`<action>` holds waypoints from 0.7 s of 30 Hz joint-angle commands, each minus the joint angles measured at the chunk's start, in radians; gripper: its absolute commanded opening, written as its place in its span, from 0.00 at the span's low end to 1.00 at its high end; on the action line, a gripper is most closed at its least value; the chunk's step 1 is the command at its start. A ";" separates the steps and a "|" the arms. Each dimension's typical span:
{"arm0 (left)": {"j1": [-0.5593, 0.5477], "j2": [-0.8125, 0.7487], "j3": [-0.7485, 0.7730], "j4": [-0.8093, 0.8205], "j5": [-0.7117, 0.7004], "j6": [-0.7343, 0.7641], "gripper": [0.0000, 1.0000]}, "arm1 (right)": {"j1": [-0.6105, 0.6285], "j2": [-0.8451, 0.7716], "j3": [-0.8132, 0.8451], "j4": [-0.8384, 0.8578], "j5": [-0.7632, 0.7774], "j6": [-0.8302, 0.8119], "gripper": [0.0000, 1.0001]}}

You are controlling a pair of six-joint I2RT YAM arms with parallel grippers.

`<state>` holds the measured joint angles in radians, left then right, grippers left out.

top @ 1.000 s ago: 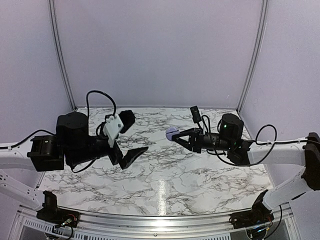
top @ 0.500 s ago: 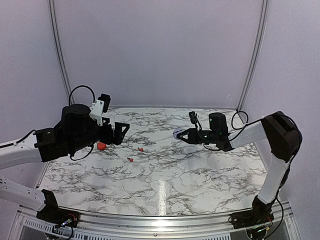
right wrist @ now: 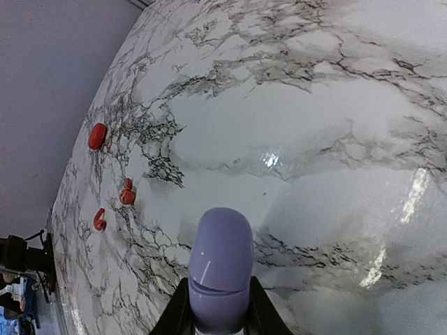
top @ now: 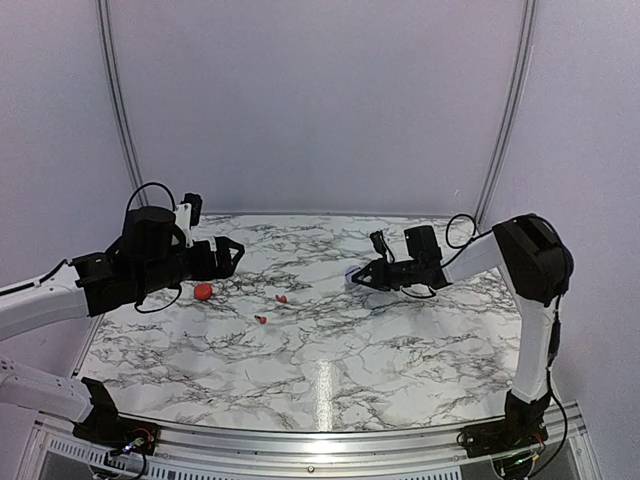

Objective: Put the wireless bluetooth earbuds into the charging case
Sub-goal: Place the charging case with the earbuds at the center of the board, then pick up the charging case from the corner of the board.

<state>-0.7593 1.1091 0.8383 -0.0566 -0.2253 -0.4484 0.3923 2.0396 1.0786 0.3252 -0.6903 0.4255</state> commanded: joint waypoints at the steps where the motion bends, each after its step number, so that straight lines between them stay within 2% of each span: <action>1: 0.035 0.011 -0.024 -0.014 0.021 -0.045 0.99 | -0.006 0.043 0.076 -0.088 0.015 -0.044 0.06; 5: 0.081 0.016 -0.039 -0.022 0.053 -0.072 0.99 | -0.007 0.057 0.100 -0.119 0.059 -0.060 0.13; 14: 0.183 0.038 -0.060 -0.038 0.078 -0.129 0.99 | -0.017 0.046 0.115 -0.163 0.124 -0.081 0.42; 21: 0.236 0.048 -0.078 -0.082 0.011 -0.161 0.99 | -0.042 -0.003 0.103 -0.188 0.166 -0.103 0.52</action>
<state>-0.5606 1.1465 0.7876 -0.0914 -0.1692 -0.5774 0.3771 2.0842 1.1645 0.1753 -0.5716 0.3481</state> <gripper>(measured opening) 0.989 0.497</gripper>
